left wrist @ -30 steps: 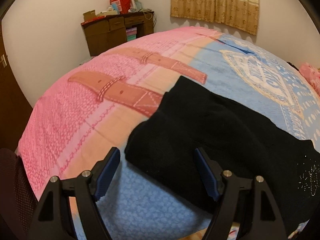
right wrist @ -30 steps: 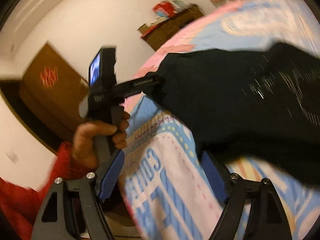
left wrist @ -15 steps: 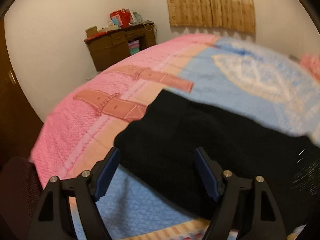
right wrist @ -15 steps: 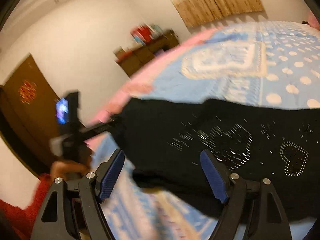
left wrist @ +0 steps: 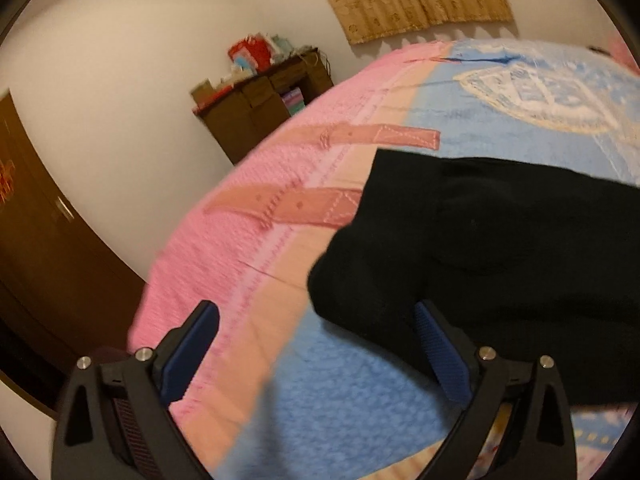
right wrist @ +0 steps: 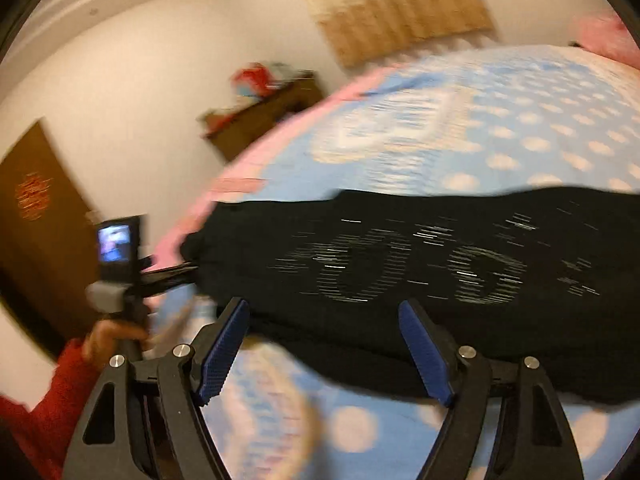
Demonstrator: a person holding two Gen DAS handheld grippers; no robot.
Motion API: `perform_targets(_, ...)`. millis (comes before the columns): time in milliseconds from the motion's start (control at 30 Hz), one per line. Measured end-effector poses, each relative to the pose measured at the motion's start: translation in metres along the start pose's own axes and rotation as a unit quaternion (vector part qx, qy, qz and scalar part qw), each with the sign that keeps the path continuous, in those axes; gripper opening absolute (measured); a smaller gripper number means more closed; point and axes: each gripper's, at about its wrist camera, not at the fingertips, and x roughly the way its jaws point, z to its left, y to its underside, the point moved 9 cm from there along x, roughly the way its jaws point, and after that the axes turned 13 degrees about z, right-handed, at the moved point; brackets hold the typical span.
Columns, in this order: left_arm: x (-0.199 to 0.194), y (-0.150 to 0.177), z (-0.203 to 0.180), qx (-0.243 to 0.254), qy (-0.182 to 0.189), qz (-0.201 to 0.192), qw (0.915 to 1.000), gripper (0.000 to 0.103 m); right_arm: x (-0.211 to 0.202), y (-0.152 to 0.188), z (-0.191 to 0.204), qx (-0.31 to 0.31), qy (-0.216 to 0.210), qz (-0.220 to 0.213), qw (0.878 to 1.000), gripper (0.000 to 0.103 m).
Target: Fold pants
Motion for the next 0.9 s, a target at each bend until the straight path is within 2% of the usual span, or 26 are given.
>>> perform_targets(67, -0.006, 0.002, 0.003, 0.014, -0.017, -0.001, 0.9998, 0.100, 0.011, 0.003, 0.015, -0.034, 0.020, 0.011, 0.999, 0.079)
perform_targets(133, -0.014, 0.003, 0.010, 0.009, -0.024, -0.001, 0.9997, 0.100, 0.036, 0.011, 0.009, -0.045, 0.062, 0.048, 0.996, 0.079)
perform_targets(167, -0.019, 0.003, 0.013, 0.001, -0.025, -0.002, 0.9997, 0.100, 0.043, 0.013, 0.005, -0.040, 0.064, 0.055, 0.996, 0.078)
perform_targets(233, -0.035, 0.001, 0.026, -0.033, -0.033, -0.017, 0.9988, 0.100, 0.029, 0.010, 0.002, -0.026, 0.050, 0.036, 0.998, 0.078)
perform_targets(367, -0.062, -0.001, 0.023, -0.078, 0.022, -0.037, 0.9960, 0.100, -0.033, 0.006, -0.028, 0.012, 0.064, -0.029, 0.997, 0.078)
perform_targets(433, -0.075, 0.001, 0.005, -0.089, 0.079, -0.040, 0.9921, 0.100, -0.076, 0.010, -0.061, 0.058, 0.087, -0.071, 0.992, 0.078)
perform_targets(533, -0.087, 0.006, -0.028, -0.081, 0.148, -0.029, 0.9852, 0.100, -0.144, 0.030, -0.130, 0.149, 0.133, -0.128, 0.971, 0.078)
perform_targets(567, -0.090, 0.009, -0.039, -0.078, 0.165, -0.024, 0.9829, 0.100, -0.166, 0.039, -0.153, 0.180, 0.144, -0.145, 0.962, 0.072)
perform_targets(600, -0.092, 0.011, -0.048, -0.074, 0.178, -0.019, 0.9810, 0.100, -0.190, 0.049, -0.180, 0.217, 0.152, -0.164, 0.950, 0.054)
perform_targets(667, -0.096, 0.014, -0.059, -0.073, 0.192, -0.013, 0.9785, 0.100, -0.228, 0.065, -0.227, 0.279, 0.157, -0.197, 0.927, 0.041)
perform_targets(800, -0.104, 0.021, -0.071, -0.083, 0.217, 0.001, 0.9726, 0.100, -0.258, 0.074, -0.293, 0.351, 0.135, -0.227, 0.898, 0.041)
perform_targets(867, -0.107, 0.025, -0.071, -0.085, 0.210, 0.004, 0.9741, 0.100, -0.262, 0.080, -0.318, 0.387, 0.128, -0.235, 0.882, 0.041)
perform_targets(900, -0.107, 0.026, -0.069, -0.084, 0.199, 0.006, 0.9763, 0.100, -0.261, 0.080, -0.330, 0.395, 0.127, -0.236, 0.879, 0.041)
